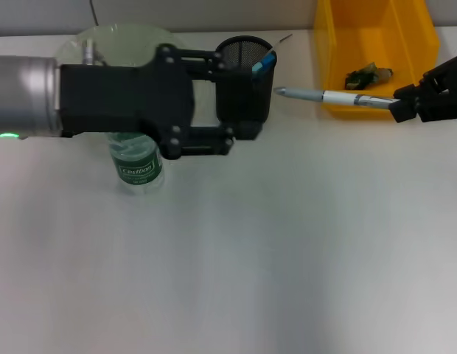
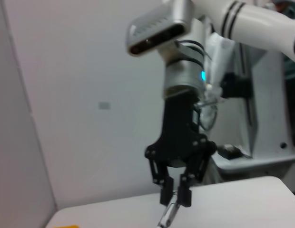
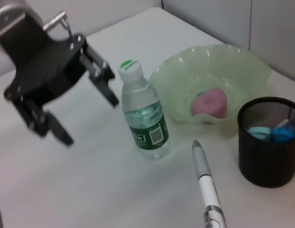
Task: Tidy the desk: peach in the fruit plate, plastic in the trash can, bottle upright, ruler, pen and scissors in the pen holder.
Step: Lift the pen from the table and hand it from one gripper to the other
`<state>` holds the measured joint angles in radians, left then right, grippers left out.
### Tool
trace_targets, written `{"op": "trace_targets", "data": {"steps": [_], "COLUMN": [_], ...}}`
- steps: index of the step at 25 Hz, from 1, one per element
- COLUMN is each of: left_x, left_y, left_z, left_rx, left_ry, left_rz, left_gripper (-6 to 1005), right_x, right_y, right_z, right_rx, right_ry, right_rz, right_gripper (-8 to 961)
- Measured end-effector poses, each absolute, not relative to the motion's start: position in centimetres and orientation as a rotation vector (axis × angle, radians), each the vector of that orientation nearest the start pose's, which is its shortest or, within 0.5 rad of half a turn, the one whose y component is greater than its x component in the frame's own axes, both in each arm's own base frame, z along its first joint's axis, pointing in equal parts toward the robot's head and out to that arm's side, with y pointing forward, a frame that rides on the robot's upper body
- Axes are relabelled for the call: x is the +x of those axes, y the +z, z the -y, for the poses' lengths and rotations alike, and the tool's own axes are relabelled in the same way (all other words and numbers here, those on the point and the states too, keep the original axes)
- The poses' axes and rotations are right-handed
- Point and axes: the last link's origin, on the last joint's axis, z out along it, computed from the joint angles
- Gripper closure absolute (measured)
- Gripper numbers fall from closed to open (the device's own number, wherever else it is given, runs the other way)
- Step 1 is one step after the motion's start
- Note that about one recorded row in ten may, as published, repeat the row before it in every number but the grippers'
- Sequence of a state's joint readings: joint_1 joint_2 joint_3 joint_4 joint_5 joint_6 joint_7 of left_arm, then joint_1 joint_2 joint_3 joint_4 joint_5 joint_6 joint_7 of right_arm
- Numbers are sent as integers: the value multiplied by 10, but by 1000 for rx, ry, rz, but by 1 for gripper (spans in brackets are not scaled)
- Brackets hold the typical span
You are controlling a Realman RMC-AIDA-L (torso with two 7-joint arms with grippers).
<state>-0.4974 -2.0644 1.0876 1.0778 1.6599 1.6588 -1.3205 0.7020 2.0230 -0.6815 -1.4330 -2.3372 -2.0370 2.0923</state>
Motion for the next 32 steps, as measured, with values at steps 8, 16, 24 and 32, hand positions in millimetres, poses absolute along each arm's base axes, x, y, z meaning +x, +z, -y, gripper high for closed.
{"op": "trace_targets", "data": {"steps": [8, 16, 24, 32], "left_x": [-154, -175, -183, -192], "left_y": [21, 31, 33, 32], "left_z": [-348, -355, -355, -352], "left_rx": [-2757, -2629, -2603, -2591], "left_ry": [-764, -830, -842, -833], "left_rz": [-234, -105, -60, -38], "left_gripper": [397, 397, 397, 398], "right_x": [163, 180, 172, 144], "right_y": [109, 102, 125, 146], "right_z": [-345, -334, -341, -362], "right_rx": [-2821, -2769, -2707, -2664], "right_ry": [155, 466, 498, 322], "right_rz": [-738, -659, -675, -761], "right_gripper": [761, 762, 762, 761]}}
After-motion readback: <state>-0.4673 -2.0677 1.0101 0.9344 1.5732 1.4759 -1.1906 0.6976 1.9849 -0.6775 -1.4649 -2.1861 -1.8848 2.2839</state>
